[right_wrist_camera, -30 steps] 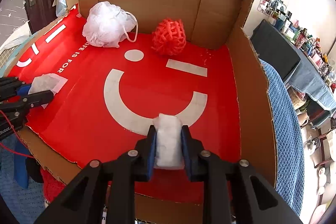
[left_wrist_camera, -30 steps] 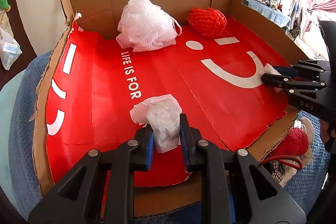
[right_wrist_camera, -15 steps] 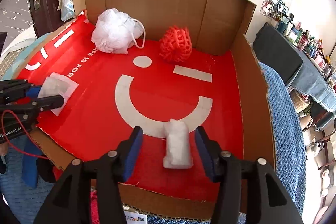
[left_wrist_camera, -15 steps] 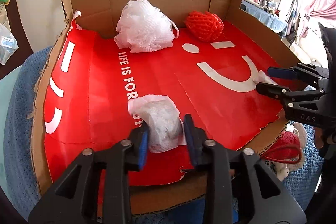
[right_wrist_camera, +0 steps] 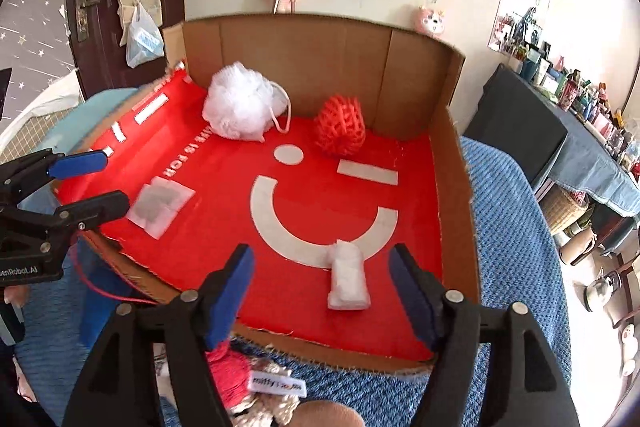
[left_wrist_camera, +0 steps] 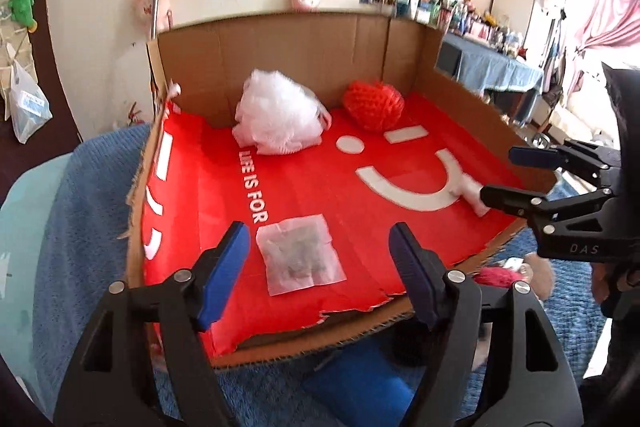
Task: Organize soft objects
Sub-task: 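Open the right tool to set the cloth down while the left releases the sachet, then withdraw both open tools from the box, then move the right tool to the tan round pad while the left approaches the blue cloth, then close the right tool on the tan pad while the left grasps the blue cloth, then carry the tan pad into the box with the right tool while the left carries the blue cloth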
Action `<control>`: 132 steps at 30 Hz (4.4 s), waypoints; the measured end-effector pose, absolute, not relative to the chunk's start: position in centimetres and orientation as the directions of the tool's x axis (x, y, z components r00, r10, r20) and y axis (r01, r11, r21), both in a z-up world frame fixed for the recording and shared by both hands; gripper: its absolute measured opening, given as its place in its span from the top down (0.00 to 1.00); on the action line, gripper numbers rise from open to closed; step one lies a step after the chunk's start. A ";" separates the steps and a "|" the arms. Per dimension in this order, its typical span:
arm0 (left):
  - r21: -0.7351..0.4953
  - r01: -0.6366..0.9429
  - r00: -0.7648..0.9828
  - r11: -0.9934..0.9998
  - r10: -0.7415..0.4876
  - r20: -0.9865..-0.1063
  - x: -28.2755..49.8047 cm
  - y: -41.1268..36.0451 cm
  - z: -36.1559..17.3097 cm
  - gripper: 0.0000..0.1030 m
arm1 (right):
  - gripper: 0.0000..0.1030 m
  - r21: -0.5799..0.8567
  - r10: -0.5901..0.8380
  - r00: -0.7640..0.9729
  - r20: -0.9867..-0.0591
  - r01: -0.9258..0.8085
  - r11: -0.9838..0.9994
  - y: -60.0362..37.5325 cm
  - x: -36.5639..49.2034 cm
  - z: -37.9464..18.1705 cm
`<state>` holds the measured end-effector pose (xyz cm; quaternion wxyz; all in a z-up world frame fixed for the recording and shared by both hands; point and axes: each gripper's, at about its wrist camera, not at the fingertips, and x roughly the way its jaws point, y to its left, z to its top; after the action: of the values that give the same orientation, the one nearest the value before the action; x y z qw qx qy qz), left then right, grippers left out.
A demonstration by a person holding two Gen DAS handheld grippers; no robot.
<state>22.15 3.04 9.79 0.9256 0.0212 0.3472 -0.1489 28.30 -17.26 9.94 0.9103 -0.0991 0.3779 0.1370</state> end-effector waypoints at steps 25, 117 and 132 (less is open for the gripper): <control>-0.032 0.232 0.890 0.972 -0.225 -0.398 9.6 2.3 14.3 0.08 | 0.00 -0.070 0.234 0.851 -0.470 -0.300 0.951 -17.4 16.7 15.3; -0.120 0.232 0.670 0.965 -0.248 -0.700 12.9 1.4 5.4 0.63 | 0.47 0.008 0.187 0.684 -0.705 -0.256 0.967 -21.8 18.5 5.4; -0.108 0.295 0.708 0.949 -0.293 -0.642 12.8 0.9 8.8 0.63 | 0.47 0.036 0.266 0.718 -0.643 -0.319 0.947 -20.7 19.2 8.2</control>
<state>12.75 0.86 8.78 0.9242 0.0014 0.3471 -0.1590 19.24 -20.71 8.24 0.9260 -0.0387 0.3405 0.1580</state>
